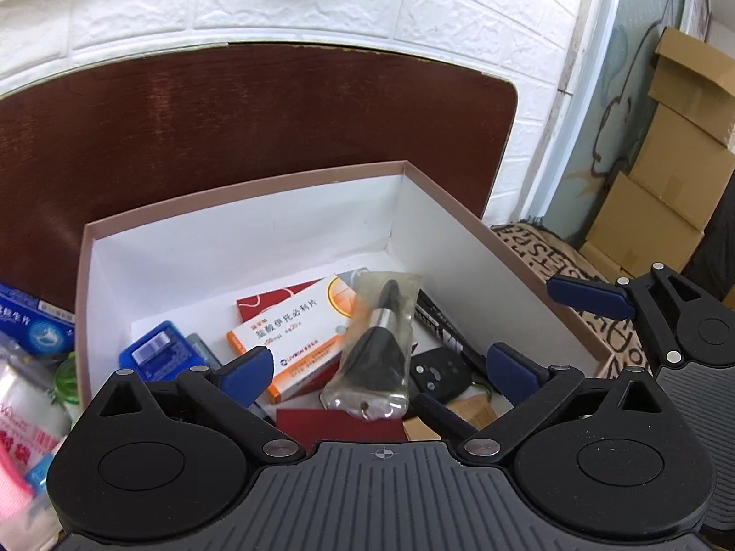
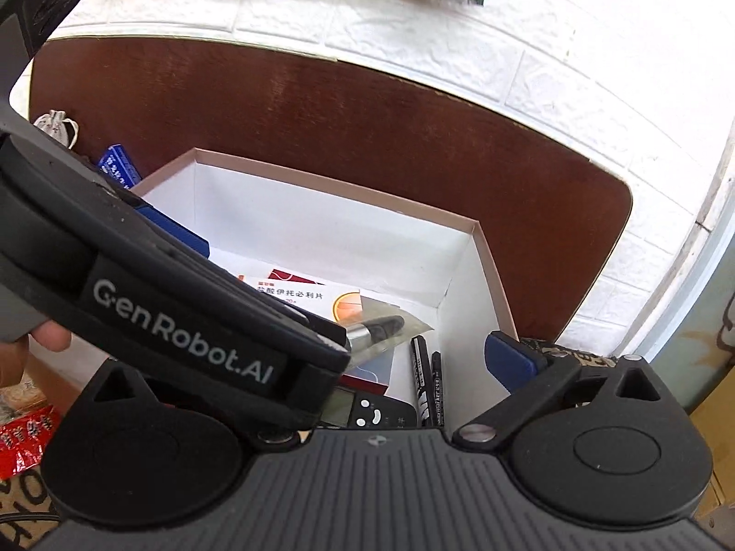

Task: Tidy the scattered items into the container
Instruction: 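Open both grippers to drop the brush and marker into the box, then move both grippers back toward the remaining items on the table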

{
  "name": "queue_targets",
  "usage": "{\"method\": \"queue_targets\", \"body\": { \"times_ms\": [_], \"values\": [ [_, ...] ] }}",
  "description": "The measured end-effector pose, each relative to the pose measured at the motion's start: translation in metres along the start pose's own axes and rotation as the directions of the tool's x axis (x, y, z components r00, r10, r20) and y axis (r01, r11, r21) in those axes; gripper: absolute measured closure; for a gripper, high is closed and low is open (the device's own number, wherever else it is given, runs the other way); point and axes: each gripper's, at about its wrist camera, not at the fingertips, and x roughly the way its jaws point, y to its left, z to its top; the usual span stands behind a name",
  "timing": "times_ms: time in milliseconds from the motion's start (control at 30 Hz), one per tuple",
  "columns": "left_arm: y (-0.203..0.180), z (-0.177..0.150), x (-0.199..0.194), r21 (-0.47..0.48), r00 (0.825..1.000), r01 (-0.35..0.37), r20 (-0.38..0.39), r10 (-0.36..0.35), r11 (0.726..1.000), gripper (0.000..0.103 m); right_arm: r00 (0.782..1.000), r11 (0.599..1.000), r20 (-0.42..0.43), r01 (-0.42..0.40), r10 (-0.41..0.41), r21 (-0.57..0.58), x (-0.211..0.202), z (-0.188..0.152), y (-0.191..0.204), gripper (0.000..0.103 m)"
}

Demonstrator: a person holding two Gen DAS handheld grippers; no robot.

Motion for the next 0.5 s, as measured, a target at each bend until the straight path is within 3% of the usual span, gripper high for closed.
{"method": "queue_targets", "body": {
  "times_ms": [500],
  "values": [
    [-0.002,-0.02,-0.047,-0.051,0.999,-0.019,0.027,0.021,0.999,0.0,0.997,0.996,0.073,0.018,-0.012,-0.084,-0.046,0.007,0.028,0.0]
  ]
}}
